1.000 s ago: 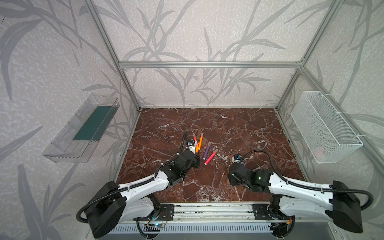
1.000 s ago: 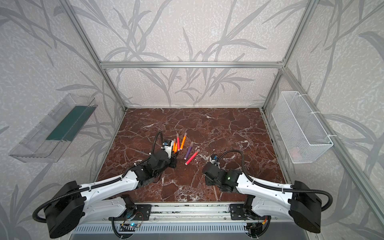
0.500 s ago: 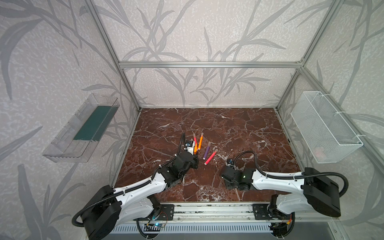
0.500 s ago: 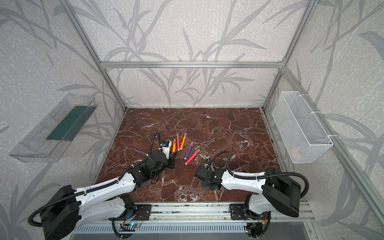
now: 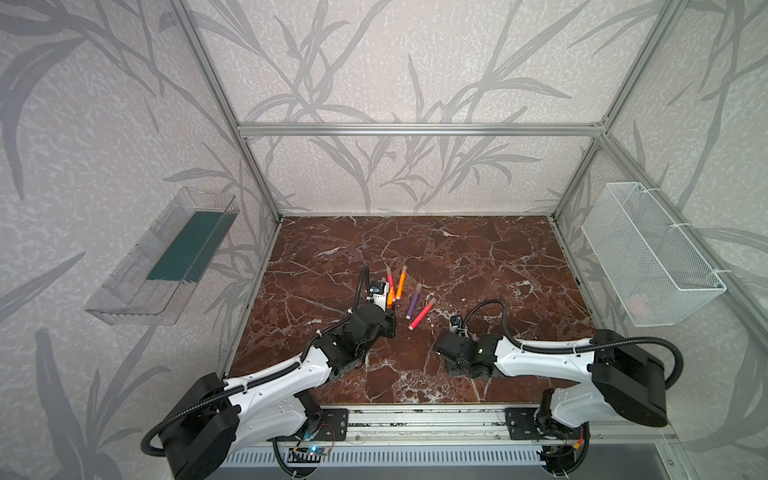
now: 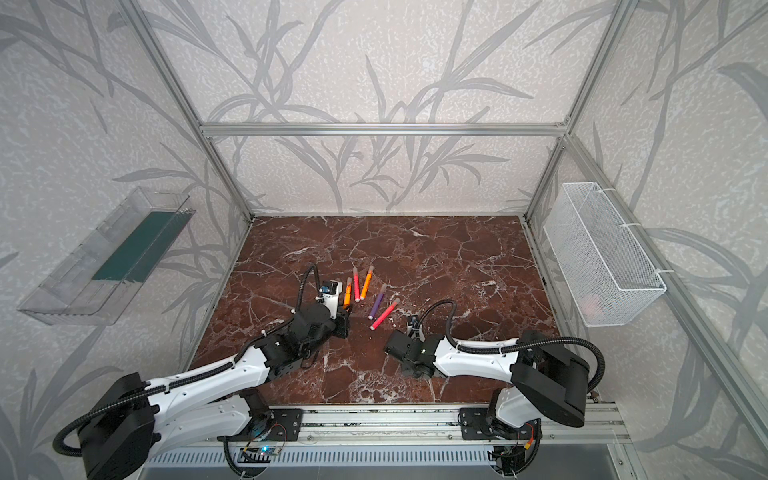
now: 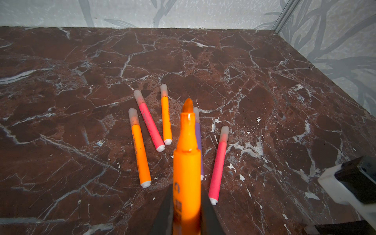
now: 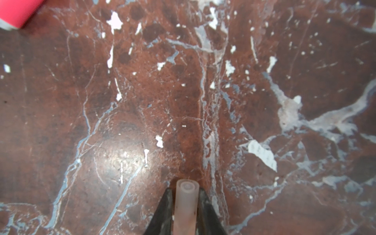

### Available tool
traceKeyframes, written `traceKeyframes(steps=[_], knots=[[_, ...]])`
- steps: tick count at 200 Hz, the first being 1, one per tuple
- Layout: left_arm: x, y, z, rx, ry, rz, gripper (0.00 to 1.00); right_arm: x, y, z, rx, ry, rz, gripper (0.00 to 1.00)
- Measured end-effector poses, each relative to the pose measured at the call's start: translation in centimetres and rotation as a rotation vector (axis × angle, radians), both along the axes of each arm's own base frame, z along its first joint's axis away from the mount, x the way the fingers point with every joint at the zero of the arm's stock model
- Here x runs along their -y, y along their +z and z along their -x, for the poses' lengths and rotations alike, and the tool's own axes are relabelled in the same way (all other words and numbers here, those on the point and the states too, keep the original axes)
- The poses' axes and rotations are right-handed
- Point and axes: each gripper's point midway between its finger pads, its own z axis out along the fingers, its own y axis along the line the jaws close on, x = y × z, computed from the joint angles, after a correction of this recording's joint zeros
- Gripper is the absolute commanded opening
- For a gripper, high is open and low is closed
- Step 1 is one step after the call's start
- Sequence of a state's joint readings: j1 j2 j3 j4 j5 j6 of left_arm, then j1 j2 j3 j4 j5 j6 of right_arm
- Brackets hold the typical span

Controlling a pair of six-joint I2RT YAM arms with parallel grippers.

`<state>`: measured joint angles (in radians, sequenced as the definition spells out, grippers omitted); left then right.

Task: Insert the pens into the pen caps
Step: 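Grasp the translucent cap on the table with the right gripper, then bring the cap over the orange marker tip held by the left gripper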

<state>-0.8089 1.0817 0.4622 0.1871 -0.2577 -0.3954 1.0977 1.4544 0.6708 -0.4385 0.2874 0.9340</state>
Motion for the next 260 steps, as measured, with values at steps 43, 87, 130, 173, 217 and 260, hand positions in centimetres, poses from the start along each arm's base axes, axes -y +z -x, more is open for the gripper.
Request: traceKeyframes(steps=[43,87,130,173,217,260], knots=[[0.2,0.0,0.1,-0.003,-0.011,0.006,0.00,0.1,0.1,-0.1,0.008,-0.017,-0.002,0.10],[1.2,0.2,0.8,-0.016,-0.074,0.037,0.00,0.9,1.0,-0.3,0.045,-0.042,-0.033,0.03],[3.0,0.4,1.9,-0.030,-0.189,0.089,0.00,2.2,5.0,-1.6,0.171,-0.105,-0.166,0.01],[5.0,1.1,3.4,-0.034,-0.308,0.150,0.00,3.8,10.9,-2.8,0.346,-0.177,-0.379,0.00],[8.3,2.4,5.5,-0.004,-0.438,0.220,0.00,5.4,17.0,-3.6,0.534,-0.235,-0.618,0.00],[10.6,1.8,7.3,-0.014,-0.517,0.228,0.00,4.8,20.7,-4.3,0.655,-0.249,-0.814,0.00]])
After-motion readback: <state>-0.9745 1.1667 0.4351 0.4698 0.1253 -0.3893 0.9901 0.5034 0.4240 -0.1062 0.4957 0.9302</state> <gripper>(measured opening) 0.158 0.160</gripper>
